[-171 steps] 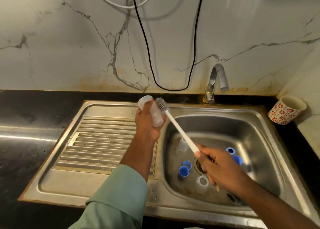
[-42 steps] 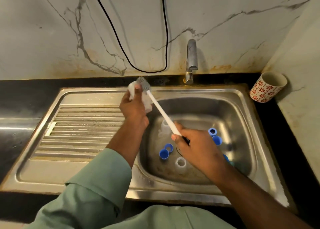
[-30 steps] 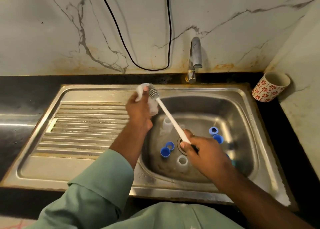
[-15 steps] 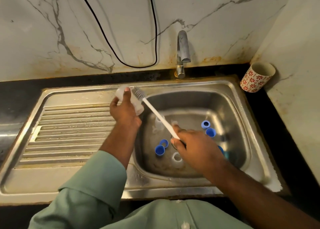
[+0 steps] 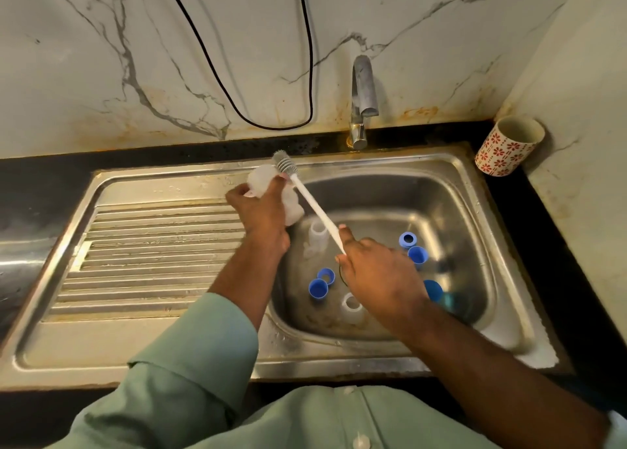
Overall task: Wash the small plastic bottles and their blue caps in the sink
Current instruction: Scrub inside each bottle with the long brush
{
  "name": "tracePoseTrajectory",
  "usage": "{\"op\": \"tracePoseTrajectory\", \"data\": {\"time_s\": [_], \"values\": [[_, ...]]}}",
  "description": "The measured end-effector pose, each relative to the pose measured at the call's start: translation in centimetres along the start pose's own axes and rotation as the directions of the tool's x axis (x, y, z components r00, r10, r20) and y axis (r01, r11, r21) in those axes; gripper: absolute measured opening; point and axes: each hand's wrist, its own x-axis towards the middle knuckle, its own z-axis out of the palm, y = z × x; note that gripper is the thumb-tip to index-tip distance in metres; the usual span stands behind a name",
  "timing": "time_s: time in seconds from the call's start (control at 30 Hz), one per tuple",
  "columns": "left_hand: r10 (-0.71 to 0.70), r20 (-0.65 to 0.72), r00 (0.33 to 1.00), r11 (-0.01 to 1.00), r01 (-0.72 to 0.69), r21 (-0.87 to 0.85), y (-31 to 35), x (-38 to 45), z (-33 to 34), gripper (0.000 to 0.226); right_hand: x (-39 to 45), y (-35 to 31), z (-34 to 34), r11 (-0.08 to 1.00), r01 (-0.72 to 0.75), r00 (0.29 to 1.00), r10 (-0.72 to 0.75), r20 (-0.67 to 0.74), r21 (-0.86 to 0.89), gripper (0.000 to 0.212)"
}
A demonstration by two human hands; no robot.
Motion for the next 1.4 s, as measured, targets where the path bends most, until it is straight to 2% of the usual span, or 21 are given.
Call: {"op": "tracePoseTrajectory", "data": {"time_s": [0.07,0.1,0.17,0.23,0.3,0.37,0.5,0.6,0.67,0.77,0.9,0.97,1.03,1.1,1.13,1.2,1.23,1.33,1.37,1.4], "values": [[-0.007,-0.086,0.996,0.996,0.000,-0.089,0.8,1.0,-0.6,0.065,-1.5,-0.2,0.5,0.997,0.065,0.998,-0.065,0.017,-0.044,0.068],[-0.013,-0.084,0.996,0.996,0.005,-0.093,0.9,1.1,-0.8,0.064,-2.3,-0.3,0.8,0.996,0.078,0.996,-0.077,0.033,-0.046,0.071],[-0.032,0.037,0.999,0.999,0.032,-0.011,0.2,0.4,-0.6,0.060,-1.7,-0.1,0.9,0.999,0.038,0.999,-0.037,0.016,-0.018,0.067],[-0.069,0.134,0.989,0.998,0.070,-0.001,-0.6,-0.6,-0.1,0.057,-0.1,-0.3,0.0,0.999,-0.030,1.000,0.030,-0.004,0.042,0.053],[-0.021,0.080,0.997,0.995,0.029,-0.093,-0.3,-0.1,-0.3,0.058,0.0,-0.8,-0.2,0.999,0.009,1.000,-0.009,-0.003,0.036,0.048],[-0.017,0.007,1.000,0.989,0.018,-0.150,0.1,1.0,-0.9,0.058,-1.0,-1.1,-0.1,0.999,0.049,0.999,-0.049,0.020,0.016,0.056],[-0.080,0.167,0.983,0.993,0.094,-0.078,-0.7,0.1,-0.8,0.054,-0.1,-0.8,-0.3,0.997,-0.025,0.999,0.024,0.026,0.069,0.052],[-0.043,0.103,0.994,0.983,0.060,-0.173,-0.3,1.4,-1.4,0.054,-0.7,-1.0,-0.1,0.998,-0.001,0.999,-0.002,0.051,0.060,0.052],[-0.064,0.076,0.995,0.989,0.073,-0.126,0.0,1.8,-1.5,0.059,-2.0,-1.4,0.3,0.995,0.020,0.998,-0.026,0.065,0.096,0.051],[-0.088,0.110,0.990,0.995,0.091,-0.026,-0.8,1.2,-1.1,0.072,-1.0,-1.5,-0.1,0.984,0.010,0.999,-0.016,0.034,0.180,0.048],[-0.053,-0.001,0.999,0.967,0.051,-0.250,-0.2,2.6,-1.7,0.074,-1.1,-1.2,-0.2,0.971,0.044,0.998,-0.053,0.029,0.237,0.047],[-0.048,0.085,0.995,0.968,0.067,-0.241,-0.5,2.9,-1.9,0.069,-1.1,-0.8,0.1,0.933,0.021,1.000,-0.026,0.009,0.358,0.041],[-0.071,0.223,0.972,0.979,0.110,-0.169,-1.2,2.4,-1.7,0.066,0.1,-0.5,0.2,0.849,-0.055,0.997,0.078,-0.022,0.526,0.028],[-0.110,0.290,0.951,0.967,0.170,-0.188,-0.6,2.2,-1.6,0.060,0.7,0.0,0.4,0.833,-0.051,0.996,0.082,-0.032,0.551,0.026],[-0.119,0.282,0.952,0.961,0.182,-0.210,0.1,2.8,-1.6,0.051,0.3,0.2,0.5,0.819,-0.039,0.998,0.063,-0.022,0.572,0.025],[-0.109,0.160,0.981,0.958,0.147,-0.248,1.3,4.5,-2.4,0.042,-1.1,0.7,0.8,0.798,-0.011,1.000,0.020,-0.009,0.602,0.023],[-0.099,0.151,0.983,0.963,0.133,-0.235,1.5,5.1,-2.9,0.047,-1.7,0.7,0.8,0.804,0.001,1.000,0.009,-0.014,0.595,0.022],[-0.074,0.378,0.923,0.977,0.144,-0.160,0.6,4.0,-2.6,0.078,-1.0,0.5,0.7,0.768,-0.014,0.997,0.058,-0.049,0.640,0.019],[-0.070,0.407,0.911,0.979,0.142,-0.149,0.4,3.4,-2.4,0.080,-0.7,0.3,0.5,0.745,-0.028,0.997,0.071,-0.037,0.667,0.016],[-0.060,0.426,0.903,0.978,0.137,-0.154,0.6,3.4,-2.2,0.073,-0.6,0.3,0.5,0.732,-0.019,0.997,0.067,-0.045,0.681,0.015]]}}
